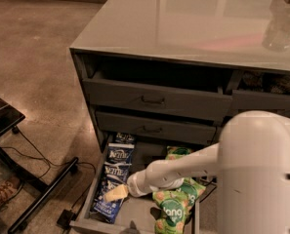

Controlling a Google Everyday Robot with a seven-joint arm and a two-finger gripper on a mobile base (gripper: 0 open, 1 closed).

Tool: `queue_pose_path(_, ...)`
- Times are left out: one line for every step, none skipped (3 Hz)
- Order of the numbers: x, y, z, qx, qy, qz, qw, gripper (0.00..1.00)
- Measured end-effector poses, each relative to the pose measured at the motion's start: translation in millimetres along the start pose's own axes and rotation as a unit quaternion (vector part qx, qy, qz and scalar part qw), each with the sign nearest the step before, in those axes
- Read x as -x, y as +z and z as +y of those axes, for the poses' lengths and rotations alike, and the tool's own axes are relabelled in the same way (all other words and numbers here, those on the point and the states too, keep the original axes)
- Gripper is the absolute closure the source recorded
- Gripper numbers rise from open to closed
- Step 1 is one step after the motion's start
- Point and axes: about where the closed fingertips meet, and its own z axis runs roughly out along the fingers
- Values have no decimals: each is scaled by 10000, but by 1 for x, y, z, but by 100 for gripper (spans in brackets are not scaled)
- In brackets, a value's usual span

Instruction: Pick blue chip bag from bottom drawer and place on counter

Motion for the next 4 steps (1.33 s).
queue_pose_path(-31, 16, -18, -484, 698, 51, 9964, 0)
queue_pose_path(-26, 21, -20, -633, 722, -136, 9953, 0)
queue_pose_path(-26, 21, -20, -633, 723, -136, 9953, 0)
queue_pose_path(-30, 36, -34, -632, 1021, -391, 9920, 0)
